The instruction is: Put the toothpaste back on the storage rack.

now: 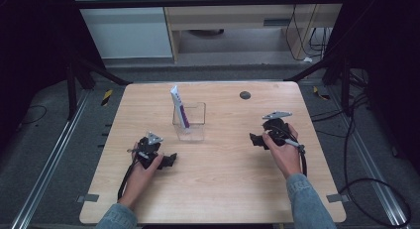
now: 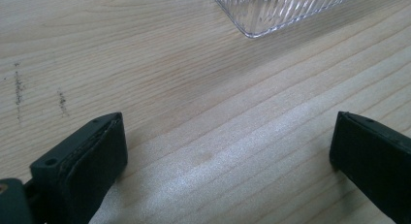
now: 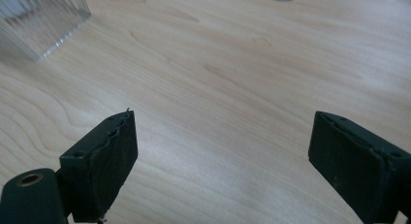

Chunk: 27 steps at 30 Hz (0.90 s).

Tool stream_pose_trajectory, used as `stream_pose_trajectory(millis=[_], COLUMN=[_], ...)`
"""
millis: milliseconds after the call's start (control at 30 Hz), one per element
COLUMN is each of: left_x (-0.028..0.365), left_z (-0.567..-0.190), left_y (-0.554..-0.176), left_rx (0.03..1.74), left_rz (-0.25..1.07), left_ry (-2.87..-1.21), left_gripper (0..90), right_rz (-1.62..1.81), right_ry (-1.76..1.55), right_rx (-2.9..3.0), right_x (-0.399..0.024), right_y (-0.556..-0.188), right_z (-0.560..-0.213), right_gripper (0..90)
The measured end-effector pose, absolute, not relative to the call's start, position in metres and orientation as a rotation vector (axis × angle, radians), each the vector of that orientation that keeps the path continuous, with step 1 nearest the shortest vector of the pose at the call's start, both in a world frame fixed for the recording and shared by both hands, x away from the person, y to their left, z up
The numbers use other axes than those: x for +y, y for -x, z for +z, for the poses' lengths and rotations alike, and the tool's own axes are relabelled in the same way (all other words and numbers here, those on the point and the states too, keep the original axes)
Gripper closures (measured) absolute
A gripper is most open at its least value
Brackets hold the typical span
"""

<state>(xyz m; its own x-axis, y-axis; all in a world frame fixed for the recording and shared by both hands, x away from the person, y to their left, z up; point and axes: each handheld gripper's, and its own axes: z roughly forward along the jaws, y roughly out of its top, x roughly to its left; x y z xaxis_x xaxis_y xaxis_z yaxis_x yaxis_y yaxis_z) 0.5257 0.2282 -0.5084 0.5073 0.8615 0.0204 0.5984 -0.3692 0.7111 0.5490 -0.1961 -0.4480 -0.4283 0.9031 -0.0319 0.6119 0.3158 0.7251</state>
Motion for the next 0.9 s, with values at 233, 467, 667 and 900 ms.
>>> stream_pose_trajectory(millis=[233,467,667,900], left_x=[0.228,0.228,0.228,0.228], left_z=[-0.508,-0.508,-0.508,-0.508], left_y=[-0.526,-0.526,-0.526,-0.526], left_rx=[1.189,1.189,1.188,1.188], left_rz=[0.522,0.521,0.522,0.521], left_ry=[-2.1,-2.1,-2.101,-2.101], left_gripper=[0.0,0.0,0.0,0.0], right_rz=[0.87,0.851,0.838,0.853], right_ry=[-1.39,-1.47,-1.525,-1.554], right_rx=[2.144,2.097,2.054,2.011], right_x=[-0.21,-0.228,-0.234,-0.23], right_y=[-0.549,-0.555,-0.563,-0.569], right_z=[-0.468,-0.485,-0.496,-0.506], right_gripper=[11.2,11.1,11.1,9.7])
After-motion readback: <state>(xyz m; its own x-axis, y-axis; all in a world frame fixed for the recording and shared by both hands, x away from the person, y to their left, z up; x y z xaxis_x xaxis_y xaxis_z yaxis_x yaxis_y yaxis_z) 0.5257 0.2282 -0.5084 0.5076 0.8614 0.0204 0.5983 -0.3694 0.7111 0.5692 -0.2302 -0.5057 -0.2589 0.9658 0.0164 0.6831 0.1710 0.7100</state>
